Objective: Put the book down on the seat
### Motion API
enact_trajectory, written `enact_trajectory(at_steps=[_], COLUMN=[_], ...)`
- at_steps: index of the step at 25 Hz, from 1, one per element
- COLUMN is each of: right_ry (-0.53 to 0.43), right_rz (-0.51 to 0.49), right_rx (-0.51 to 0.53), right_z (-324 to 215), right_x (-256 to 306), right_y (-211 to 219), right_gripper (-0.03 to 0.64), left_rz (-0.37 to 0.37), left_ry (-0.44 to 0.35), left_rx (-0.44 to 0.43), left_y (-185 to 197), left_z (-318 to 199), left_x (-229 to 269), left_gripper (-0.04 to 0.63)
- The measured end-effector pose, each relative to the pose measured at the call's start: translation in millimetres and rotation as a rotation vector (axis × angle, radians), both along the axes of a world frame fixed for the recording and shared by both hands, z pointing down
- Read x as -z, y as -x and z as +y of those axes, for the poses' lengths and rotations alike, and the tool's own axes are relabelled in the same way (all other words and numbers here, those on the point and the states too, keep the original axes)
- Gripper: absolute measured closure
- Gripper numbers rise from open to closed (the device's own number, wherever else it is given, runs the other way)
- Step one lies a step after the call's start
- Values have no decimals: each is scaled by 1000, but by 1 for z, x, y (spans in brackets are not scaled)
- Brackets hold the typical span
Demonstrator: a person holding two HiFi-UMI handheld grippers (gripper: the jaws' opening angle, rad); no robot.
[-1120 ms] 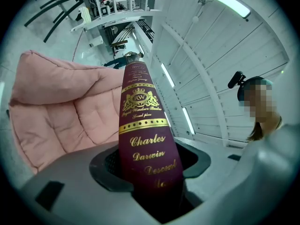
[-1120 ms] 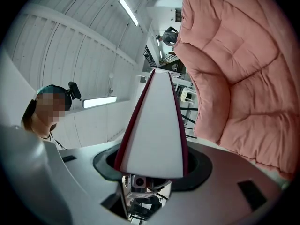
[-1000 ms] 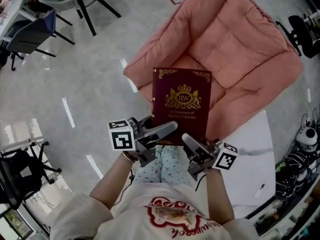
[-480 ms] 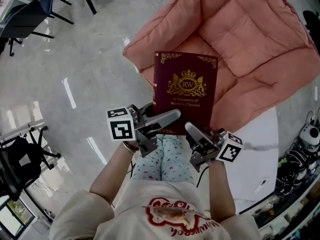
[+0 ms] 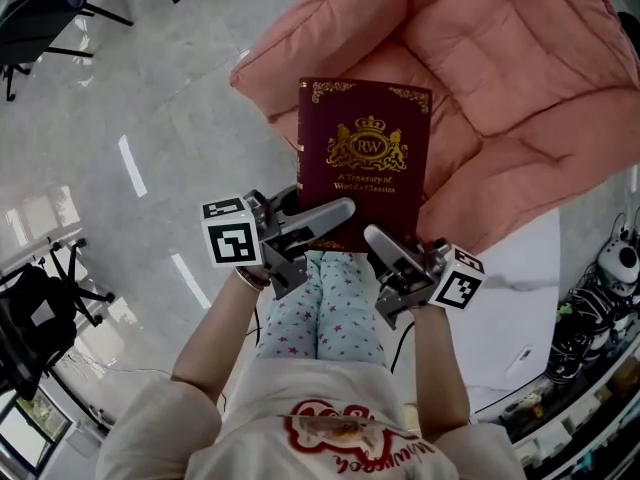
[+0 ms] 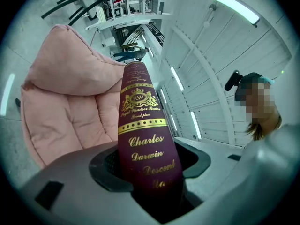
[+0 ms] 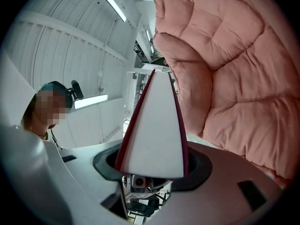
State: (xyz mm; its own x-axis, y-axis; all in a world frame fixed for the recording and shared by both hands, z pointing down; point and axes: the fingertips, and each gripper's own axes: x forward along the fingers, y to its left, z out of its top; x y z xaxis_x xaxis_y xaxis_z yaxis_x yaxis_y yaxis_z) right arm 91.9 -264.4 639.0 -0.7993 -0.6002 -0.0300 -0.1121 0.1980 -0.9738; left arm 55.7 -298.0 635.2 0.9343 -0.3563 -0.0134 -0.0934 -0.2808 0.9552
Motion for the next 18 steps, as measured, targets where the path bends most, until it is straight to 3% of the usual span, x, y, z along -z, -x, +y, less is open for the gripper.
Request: enact_trajectory(at_steps=[18], right_ry=[31], right_rz=[5], right_rx=[-6], right_z=[2], right_x=[-9], right_y=[1], right_gripper=[393], left_rz=[-13], left_ry=[24], left_rx=[-19], left_y=[-1], left_z=[1], left_x=[-9], left_gripper=[348])
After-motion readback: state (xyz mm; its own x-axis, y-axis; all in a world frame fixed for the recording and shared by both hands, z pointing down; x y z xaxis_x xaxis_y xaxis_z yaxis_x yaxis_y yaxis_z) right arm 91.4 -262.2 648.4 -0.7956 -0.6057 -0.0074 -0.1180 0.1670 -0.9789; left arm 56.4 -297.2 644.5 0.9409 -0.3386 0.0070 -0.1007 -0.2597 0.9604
